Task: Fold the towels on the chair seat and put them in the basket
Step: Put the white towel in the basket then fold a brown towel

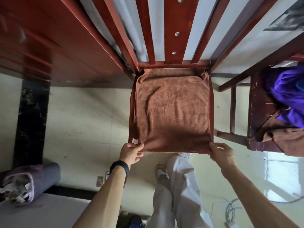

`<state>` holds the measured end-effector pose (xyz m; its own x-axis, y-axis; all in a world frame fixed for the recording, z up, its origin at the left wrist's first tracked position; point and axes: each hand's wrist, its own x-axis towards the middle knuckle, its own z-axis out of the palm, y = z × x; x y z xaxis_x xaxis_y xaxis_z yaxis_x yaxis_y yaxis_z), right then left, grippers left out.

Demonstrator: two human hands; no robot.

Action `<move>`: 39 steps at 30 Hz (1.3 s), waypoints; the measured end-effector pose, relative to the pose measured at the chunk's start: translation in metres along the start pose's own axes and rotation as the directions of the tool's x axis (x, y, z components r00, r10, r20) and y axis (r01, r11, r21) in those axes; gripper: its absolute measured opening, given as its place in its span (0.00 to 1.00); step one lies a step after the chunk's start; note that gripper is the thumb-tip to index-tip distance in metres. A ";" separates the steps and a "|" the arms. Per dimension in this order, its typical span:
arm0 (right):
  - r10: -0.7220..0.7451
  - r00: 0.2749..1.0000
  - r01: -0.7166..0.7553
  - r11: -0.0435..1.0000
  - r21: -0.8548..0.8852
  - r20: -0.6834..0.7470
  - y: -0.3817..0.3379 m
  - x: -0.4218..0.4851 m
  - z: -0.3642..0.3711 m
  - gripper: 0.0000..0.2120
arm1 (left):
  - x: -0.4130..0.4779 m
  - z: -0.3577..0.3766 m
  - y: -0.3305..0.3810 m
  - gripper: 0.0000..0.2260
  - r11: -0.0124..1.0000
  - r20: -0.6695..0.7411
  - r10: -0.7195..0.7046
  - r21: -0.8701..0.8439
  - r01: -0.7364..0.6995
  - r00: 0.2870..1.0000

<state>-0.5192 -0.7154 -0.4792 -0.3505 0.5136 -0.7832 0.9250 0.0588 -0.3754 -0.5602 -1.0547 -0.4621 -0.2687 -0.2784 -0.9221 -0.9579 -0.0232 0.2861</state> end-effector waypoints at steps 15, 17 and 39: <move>-0.427 0.885 0.124 0.606 0.786 0.189 -0.201 -0.087 -0.081 0.07 | -0.099 -0.036 0.170 0.05 0.807 0.128 0.424 -0.504 -0.309 0.897; -0.393 0.909 0.178 0.670 0.721 0.141 -0.193 -0.077 -0.076 0.07 | -0.090 -0.031 0.168 0.06 0.815 0.104 0.456 -0.448 -0.368 0.884; -0.223 0.967 0.178 0.938 -0.297 -0.124 -0.063 0.038 0.042 0.14 | 0.059 0.031 0.064 0.17 0.827 -0.304 0.401 0.526 -0.199 0.864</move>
<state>-0.5973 -0.7355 -0.5065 -0.5271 0.5895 -0.6121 0.8487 0.4012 -0.3446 -0.6407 -1.0430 -0.5065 -0.5858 -0.5414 -0.6031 -0.7917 0.5413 0.2831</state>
